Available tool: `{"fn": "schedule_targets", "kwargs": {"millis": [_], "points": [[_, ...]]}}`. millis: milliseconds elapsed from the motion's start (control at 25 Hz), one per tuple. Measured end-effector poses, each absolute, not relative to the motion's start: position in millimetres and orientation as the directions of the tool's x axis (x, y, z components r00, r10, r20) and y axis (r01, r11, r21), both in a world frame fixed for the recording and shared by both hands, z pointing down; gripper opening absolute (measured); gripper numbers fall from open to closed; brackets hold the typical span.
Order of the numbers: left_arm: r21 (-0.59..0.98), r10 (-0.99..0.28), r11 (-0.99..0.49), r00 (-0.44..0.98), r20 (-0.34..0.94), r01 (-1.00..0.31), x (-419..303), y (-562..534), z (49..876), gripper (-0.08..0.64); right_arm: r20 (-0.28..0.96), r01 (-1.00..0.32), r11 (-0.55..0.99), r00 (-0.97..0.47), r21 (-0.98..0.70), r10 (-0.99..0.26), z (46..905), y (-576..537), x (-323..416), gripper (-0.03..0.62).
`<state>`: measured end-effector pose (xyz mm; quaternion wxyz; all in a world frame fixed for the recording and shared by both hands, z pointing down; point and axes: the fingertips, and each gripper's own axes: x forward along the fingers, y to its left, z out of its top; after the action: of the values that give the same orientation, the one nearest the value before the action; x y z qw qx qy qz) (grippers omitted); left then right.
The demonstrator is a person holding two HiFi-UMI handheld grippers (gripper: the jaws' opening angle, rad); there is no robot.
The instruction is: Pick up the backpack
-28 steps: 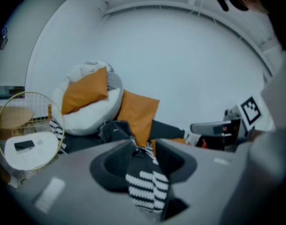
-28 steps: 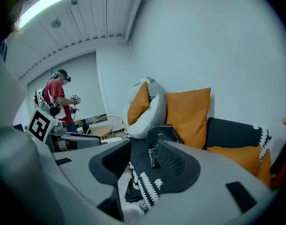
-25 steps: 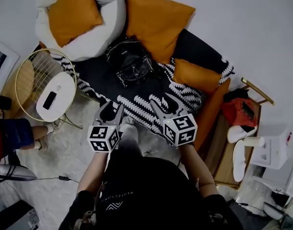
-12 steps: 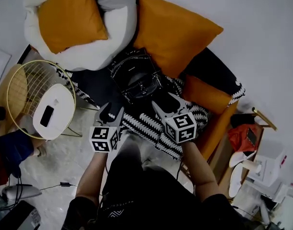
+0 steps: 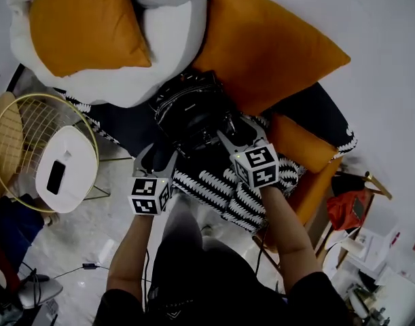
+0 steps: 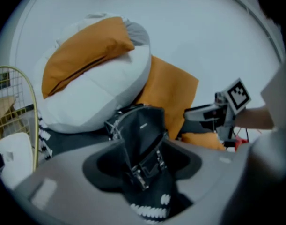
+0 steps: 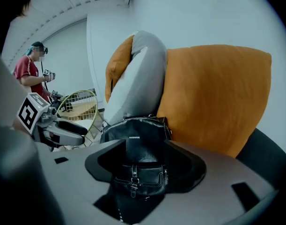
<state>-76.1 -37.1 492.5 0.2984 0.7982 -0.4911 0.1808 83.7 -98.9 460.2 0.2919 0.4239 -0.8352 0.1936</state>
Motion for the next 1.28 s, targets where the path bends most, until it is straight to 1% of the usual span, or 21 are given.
{"fn": "schedule_targets", "kwargs": {"millis": [440,560,760,920,1000,1160,1240,1280], "points": [[0.337,-0.674,-0.272,0.428,0.603,-0.902,-80,-77,549,0.253,0.711,-0.779,0.627,-0.444,-0.006,-0.545,527,-164,82,0.236],[0.356,-0.668,-0.268,0.439,0.601,-0.895,-75,-80,564,0.268,0.715,-0.765,0.644,-0.451,-0.001,-0.535,542,-172,80,0.245],[0.373,-0.675,-0.246,0.434,0.596,-0.895,-70,-88,582,0.291,0.730,-0.729,0.682,-0.439,0.052,-0.524,561,-186,81,0.279],[0.377,-0.684,-0.231,0.425,0.593,-0.897,-70,-98,594,0.293,0.733,-0.729,0.684,-0.458,0.015,-0.504,573,-192,77,0.290],[0.369,-0.695,-0.218,0.410,0.591,-0.903,-73,-103,598,0.290,0.727,-0.735,0.678,-0.473,-0.014,-0.497,575,-194,75,0.283],[0.382,-0.703,-0.187,0.395,0.592,-0.905,-78,-103,600,0.243,0.731,-0.730,0.682,-0.484,-0.035,-0.481,575,-192,75,0.266],[0.388,-0.696,-0.182,0.397,0.598,-0.903,-79,-102,601,0.235,0.738,-0.724,0.688,-0.489,-0.046,-0.465,574,-187,74,0.243],[0.390,-0.693,-0.179,0.397,0.602,-0.903,-79,-102,602,0.229,0.742,-0.721,0.691,-0.488,-0.047,-0.459,573,-184,73,0.221]]}}
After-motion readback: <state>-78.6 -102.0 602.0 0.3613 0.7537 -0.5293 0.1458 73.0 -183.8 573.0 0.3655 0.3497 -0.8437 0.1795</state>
